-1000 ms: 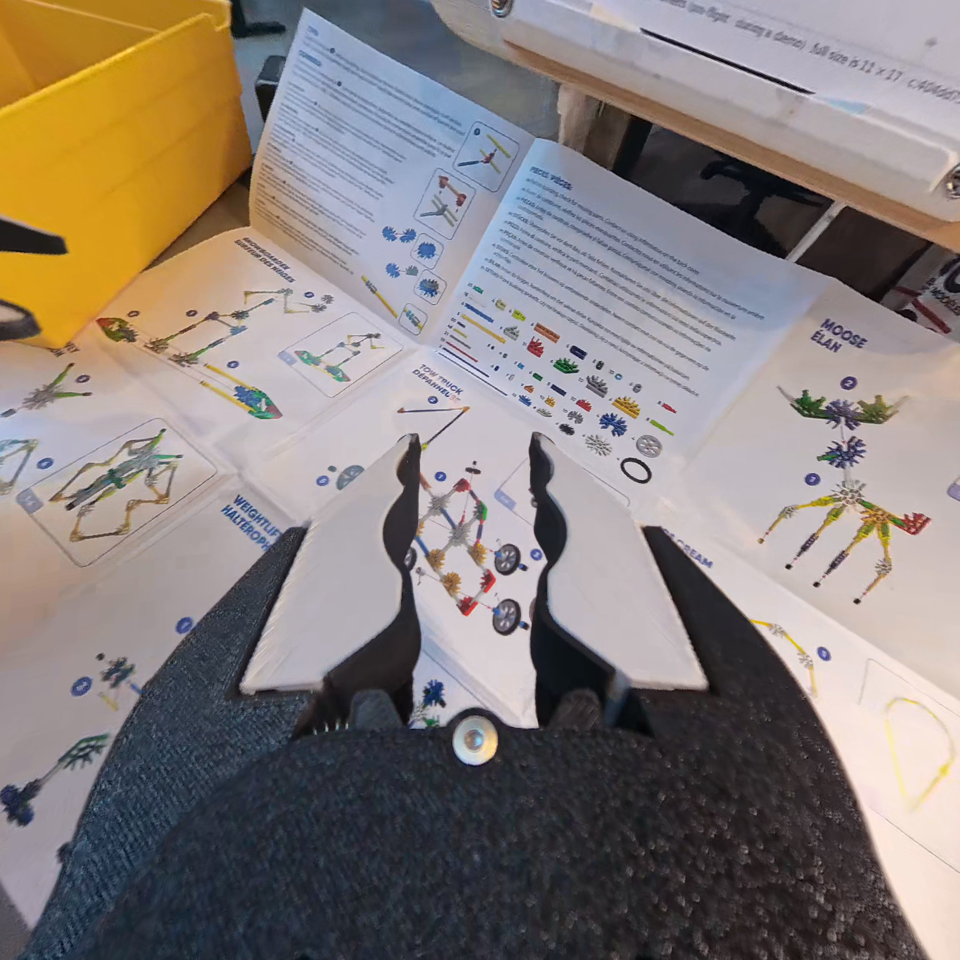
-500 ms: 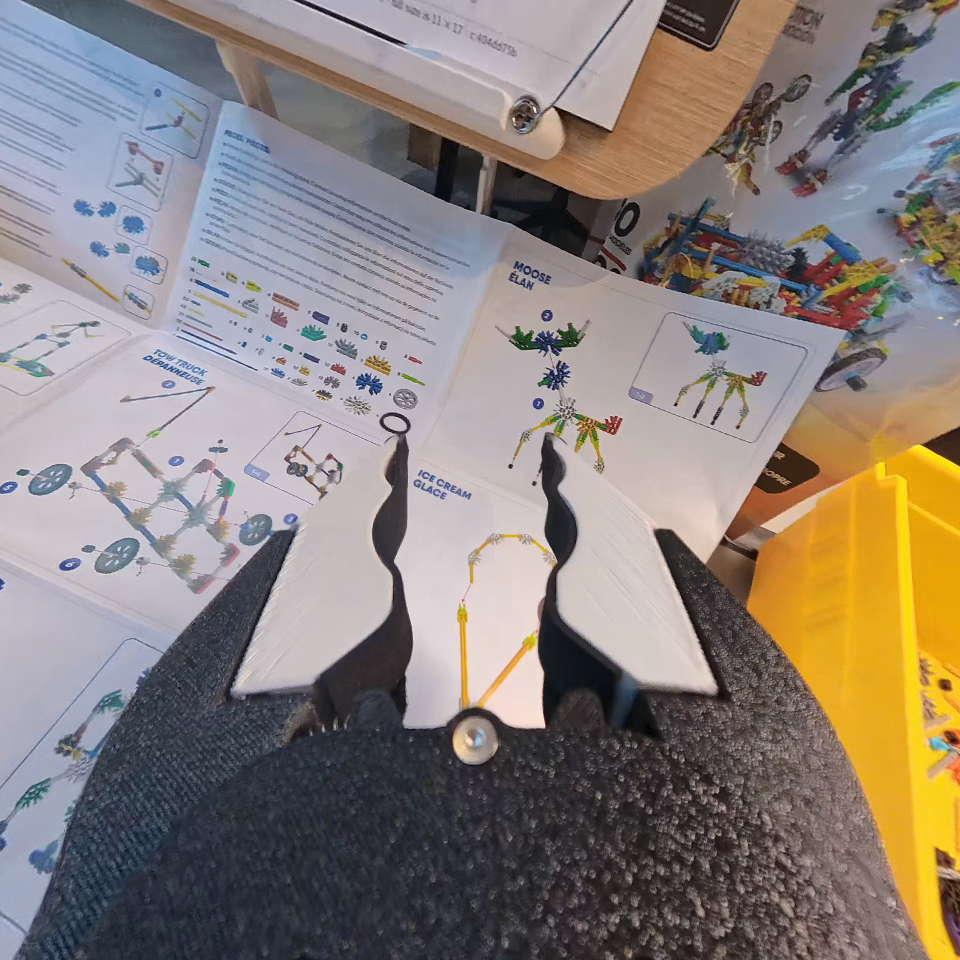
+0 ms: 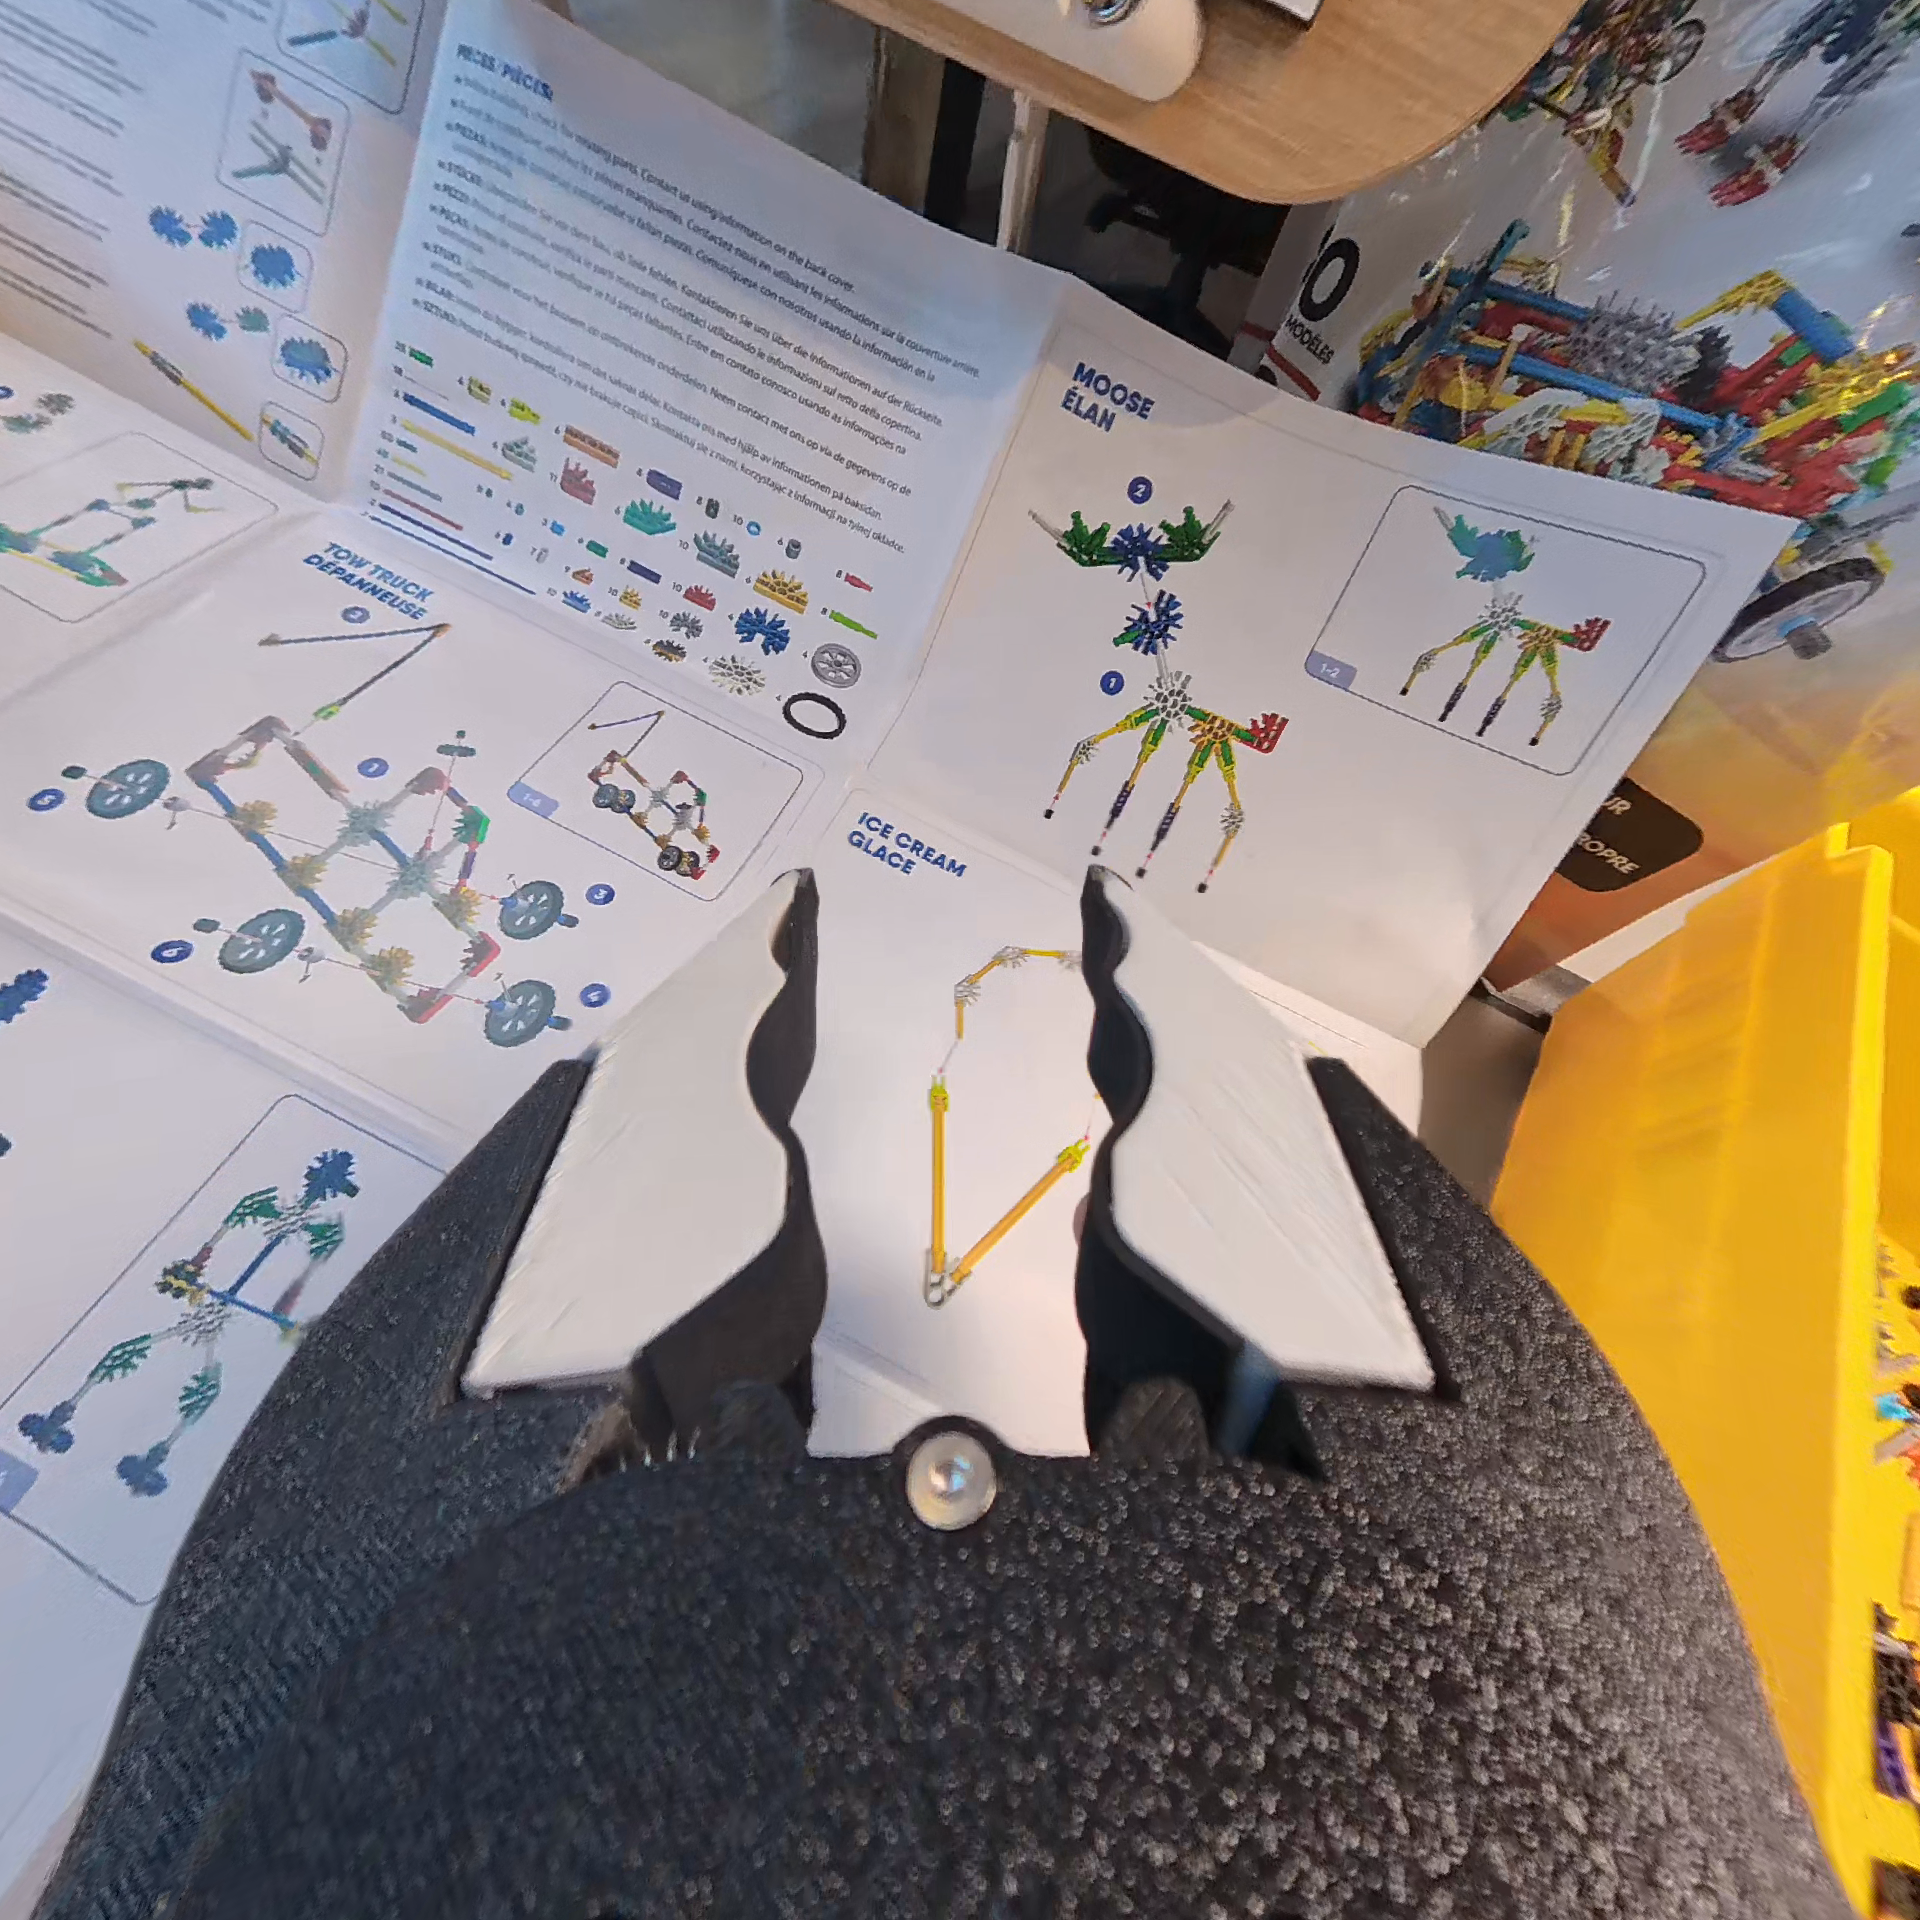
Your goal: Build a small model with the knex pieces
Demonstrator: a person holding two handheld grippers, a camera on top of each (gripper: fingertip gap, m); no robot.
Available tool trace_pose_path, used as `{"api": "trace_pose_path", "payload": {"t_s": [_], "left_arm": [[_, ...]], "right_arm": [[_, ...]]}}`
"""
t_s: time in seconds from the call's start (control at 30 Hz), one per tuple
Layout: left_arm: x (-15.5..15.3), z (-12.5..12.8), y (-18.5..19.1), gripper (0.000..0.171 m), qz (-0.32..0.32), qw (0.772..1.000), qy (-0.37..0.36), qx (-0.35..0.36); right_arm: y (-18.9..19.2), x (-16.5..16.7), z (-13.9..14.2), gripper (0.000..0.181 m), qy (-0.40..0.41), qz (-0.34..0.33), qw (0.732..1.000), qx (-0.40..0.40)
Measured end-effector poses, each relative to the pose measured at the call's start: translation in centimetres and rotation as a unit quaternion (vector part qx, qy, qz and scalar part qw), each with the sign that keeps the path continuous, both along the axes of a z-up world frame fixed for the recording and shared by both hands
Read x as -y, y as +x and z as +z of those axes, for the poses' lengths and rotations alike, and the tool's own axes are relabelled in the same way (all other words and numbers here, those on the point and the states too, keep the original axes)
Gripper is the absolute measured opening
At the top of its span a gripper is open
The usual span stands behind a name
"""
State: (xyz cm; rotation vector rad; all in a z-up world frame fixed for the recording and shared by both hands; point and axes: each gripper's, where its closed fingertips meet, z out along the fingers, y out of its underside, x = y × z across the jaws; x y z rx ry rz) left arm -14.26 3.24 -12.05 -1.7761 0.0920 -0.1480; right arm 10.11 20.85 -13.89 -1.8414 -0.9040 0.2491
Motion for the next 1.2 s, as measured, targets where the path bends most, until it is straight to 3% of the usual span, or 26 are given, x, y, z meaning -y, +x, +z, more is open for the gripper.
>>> {"api": "trace_pose_path", "payload": {"t_s": [0.2, 0.4, 0.57, 0.8, 0.9, 1.07, 1.2], "left_arm": [[-0.1, -0.4, 0.0, 0.04, -0.002, 1.0, -0.008, -0.002], [0.0, -0.5, 0.3, 0.041, -0.009, 1.0, -0.009, -0.009], [0.0, -0.7, 0.9, 0.047, -0.02, 0.999, -0.016, -0.025], [0.2, -2.2, 3.3, 0.071, -0.063, 0.994, -0.06, -0.065], [0.8, -2.5, 5.4, 0.073, -0.105, 0.99, -0.076, -0.053], [1.3, -2.3, 6.9, 0.069, -0.125, 0.987, -0.08, -0.056], [1.3, -3.4, 5.9, 0.064, -0.099, 0.987, -0.12, -0.05]], "right_arm": [[-4.1, 3.2, -0.6, 0.05, -0.027, 0.082, 0.996, -0.021], [-8.6, 7.9, 1.0, 0.051, -0.102, 0.166, 0.972, -0.129], [-9.6, 9.2, 1.0, 0.052, -0.077, 0.183, 0.975, -0.096], [-10.2, 11.8, 2.1, 0.057, -0.1, 0.23, 0.966, -0.069], [-8.0, 10.2, 4.1, 0.055, -0.046, 0.207, 0.977, -0.034], [-4.5, 7.5, 9.8, 0.035, -0.014, 0.15, 0.978, -0.147], [-5.2, 7.7, 9.8, 0.029, -0.003, 0.149, 0.976, -0.156]]}}
